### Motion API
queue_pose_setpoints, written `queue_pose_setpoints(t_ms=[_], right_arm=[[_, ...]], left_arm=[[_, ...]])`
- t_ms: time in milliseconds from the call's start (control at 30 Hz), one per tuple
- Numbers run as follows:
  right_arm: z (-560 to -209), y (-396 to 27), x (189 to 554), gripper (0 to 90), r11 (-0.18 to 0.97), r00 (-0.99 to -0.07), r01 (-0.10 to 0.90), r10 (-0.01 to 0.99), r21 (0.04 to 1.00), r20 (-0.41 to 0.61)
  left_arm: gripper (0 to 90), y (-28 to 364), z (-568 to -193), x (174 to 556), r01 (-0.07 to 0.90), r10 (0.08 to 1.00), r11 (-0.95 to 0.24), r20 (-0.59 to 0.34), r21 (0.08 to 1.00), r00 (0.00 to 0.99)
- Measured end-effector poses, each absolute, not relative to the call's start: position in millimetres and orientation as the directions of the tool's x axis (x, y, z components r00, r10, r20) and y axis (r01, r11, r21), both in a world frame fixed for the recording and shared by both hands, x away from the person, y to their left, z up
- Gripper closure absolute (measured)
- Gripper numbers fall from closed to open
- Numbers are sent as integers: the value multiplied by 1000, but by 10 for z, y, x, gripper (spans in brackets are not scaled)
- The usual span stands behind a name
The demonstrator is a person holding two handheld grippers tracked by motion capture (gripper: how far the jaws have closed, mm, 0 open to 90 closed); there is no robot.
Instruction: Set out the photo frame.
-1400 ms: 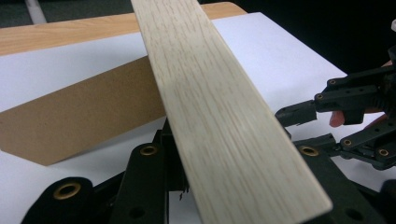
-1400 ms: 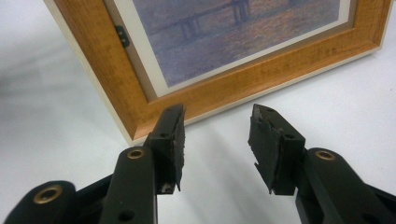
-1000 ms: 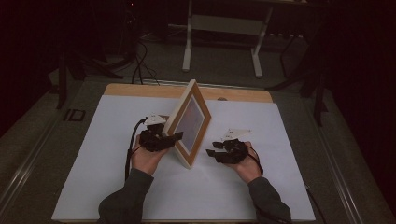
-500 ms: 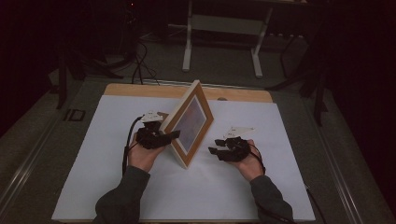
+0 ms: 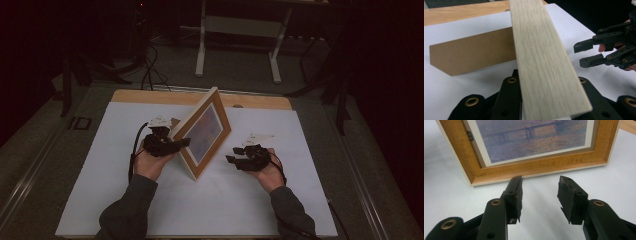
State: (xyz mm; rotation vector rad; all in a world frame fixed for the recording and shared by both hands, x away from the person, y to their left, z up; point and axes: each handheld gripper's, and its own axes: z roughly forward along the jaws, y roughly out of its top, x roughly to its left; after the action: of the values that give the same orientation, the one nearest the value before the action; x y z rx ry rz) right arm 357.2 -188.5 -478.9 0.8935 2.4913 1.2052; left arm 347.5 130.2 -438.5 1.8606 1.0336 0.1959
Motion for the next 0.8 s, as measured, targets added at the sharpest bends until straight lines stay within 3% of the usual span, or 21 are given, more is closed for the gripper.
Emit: queue_pose_setpoints(t_ms=[800], right_arm=[[-4786, -2010, 3672, 539, 471, -762, 445, 646, 762, 46]], left_arm=[[748, 1457, -4410, 3681, 562, 617, -218, -333, 798, 713]])
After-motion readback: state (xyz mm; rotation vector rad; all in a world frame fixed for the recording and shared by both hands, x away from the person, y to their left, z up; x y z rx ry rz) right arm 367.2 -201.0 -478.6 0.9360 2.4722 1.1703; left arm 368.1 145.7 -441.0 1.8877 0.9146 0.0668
